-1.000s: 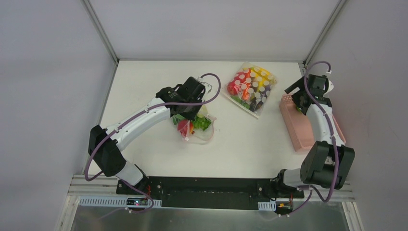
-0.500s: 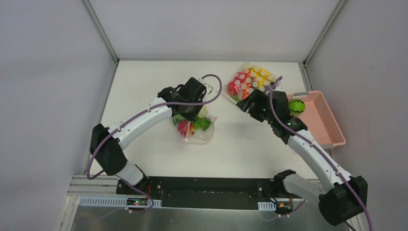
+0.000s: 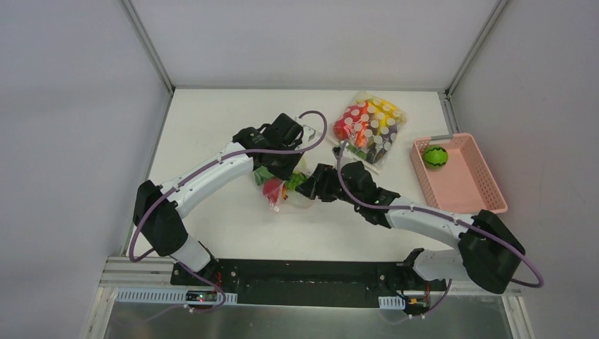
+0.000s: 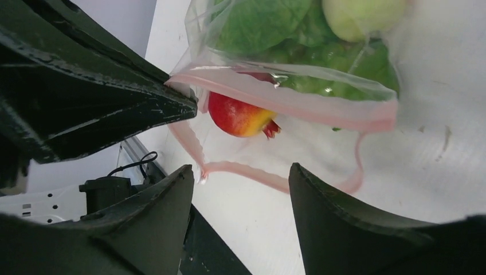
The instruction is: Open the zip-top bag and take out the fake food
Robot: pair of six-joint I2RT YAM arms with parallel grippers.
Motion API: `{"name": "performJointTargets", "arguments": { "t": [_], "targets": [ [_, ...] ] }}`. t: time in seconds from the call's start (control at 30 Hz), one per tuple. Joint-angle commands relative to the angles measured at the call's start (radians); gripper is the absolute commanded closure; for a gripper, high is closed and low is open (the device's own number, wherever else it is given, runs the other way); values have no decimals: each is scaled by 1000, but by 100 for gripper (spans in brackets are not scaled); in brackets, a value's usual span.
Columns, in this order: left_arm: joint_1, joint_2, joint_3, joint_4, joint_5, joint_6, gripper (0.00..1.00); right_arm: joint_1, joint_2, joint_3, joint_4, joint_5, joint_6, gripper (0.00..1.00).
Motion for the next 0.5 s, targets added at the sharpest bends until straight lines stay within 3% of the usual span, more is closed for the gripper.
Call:
{"name": "performJointTargets", "arguments": {
  "t": [0.0, 0.17, 0.47],
  "targets": [
    [4, -43, 21, -5, 65, -24, 100, 39, 106, -1, 275, -18, -110, 37],
    [4, -41, 25, -7, 89, -27, 100, 61, 239, 16, 422, -23, -208, 38],
    [9, -59, 32, -23, 81, -12, 100, 74, 412, 27, 615, -73, -318, 26]
  ]
}}
